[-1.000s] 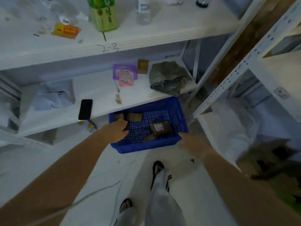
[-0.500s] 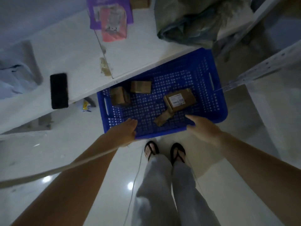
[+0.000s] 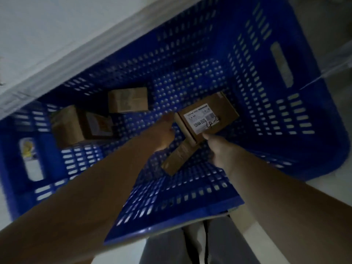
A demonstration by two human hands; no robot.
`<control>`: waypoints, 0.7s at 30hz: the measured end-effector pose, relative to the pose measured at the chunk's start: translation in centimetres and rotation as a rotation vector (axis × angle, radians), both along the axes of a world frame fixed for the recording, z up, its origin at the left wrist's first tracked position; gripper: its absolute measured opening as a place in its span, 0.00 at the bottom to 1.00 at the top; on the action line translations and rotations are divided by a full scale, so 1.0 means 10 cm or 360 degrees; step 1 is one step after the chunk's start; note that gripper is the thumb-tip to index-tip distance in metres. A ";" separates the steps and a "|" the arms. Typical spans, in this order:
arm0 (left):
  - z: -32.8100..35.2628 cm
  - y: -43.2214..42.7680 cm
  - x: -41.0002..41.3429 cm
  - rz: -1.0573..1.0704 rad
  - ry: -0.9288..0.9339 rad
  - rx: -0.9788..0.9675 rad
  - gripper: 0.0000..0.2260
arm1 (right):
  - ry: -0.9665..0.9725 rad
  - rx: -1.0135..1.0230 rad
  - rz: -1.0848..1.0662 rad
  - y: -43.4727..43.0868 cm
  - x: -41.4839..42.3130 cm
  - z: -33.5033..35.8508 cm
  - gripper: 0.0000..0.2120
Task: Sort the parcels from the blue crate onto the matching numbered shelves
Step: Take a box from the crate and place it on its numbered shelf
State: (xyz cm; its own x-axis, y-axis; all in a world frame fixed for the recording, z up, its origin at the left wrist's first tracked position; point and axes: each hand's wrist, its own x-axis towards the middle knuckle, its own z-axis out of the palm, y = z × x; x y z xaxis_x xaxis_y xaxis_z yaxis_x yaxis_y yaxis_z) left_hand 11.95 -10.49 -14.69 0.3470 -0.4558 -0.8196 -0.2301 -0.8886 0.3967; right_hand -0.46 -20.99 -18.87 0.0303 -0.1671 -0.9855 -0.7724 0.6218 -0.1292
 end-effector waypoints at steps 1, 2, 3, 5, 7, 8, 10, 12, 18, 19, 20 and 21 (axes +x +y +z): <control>-0.15 -0.10 0.01 0.0110 0.0011 -0.0058 0.27 | 0.0053 0.0048 -0.0028 0.00 0.06 -0.11 0.38; -0.27 -0.19 0.02 0.0245 0.0037 -0.0124 0.28 | 0.0073 0.0073 -0.0041 -0.02 0.10 -0.22 0.42; -0.37 -0.29 0.02 0.0412 0.0073 -0.0169 0.29 | 0.0063 0.0084 -0.0044 -0.02 0.14 -0.29 0.42; -0.53 -0.45 0.01 0.0696 0.0175 -0.0211 0.28 | 0.0021 0.0133 -0.0086 -0.03 0.17 -0.38 0.39; -0.70 -0.52 -0.01 0.0782 0.0210 -0.0189 0.27 | 0.0006 0.0147 -0.0191 -0.04 0.17 -0.44 0.35; -0.75 -0.51 -0.02 0.0775 0.0207 -0.0176 0.26 | -0.0004 0.0121 -0.0252 -0.05 0.16 -0.43 0.33; -0.70 -0.45 -0.08 0.0828 0.0243 -0.0089 0.25 | -0.0088 0.0049 -0.0348 -0.08 0.12 -0.39 0.28; -0.54 -0.31 -0.15 0.0926 0.0364 0.0015 0.26 | -0.0168 -0.0102 -0.0441 -0.10 0.05 -0.24 0.24; 0.62 0.17 -0.30 0.1041 0.0656 -0.0008 0.28 | -0.0483 -0.0249 -0.0077 -0.30 -0.20 1.20 0.15; 0.87 0.20 -0.27 0.1143 0.0680 -0.0094 0.31 | -0.0572 -0.0226 0.0058 -0.39 -0.24 1.53 0.15; 1.15 0.20 -0.22 0.1275 0.0698 -0.0196 0.32 | -0.0655 -0.0184 0.0192 -0.49 -0.28 1.86 0.14; 1.45 0.21 -0.16 0.1369 0.0686 -0.0304 0.30 | -0.0727 -0.0143 0.0328 -0.60 -0.31 2.20 0.14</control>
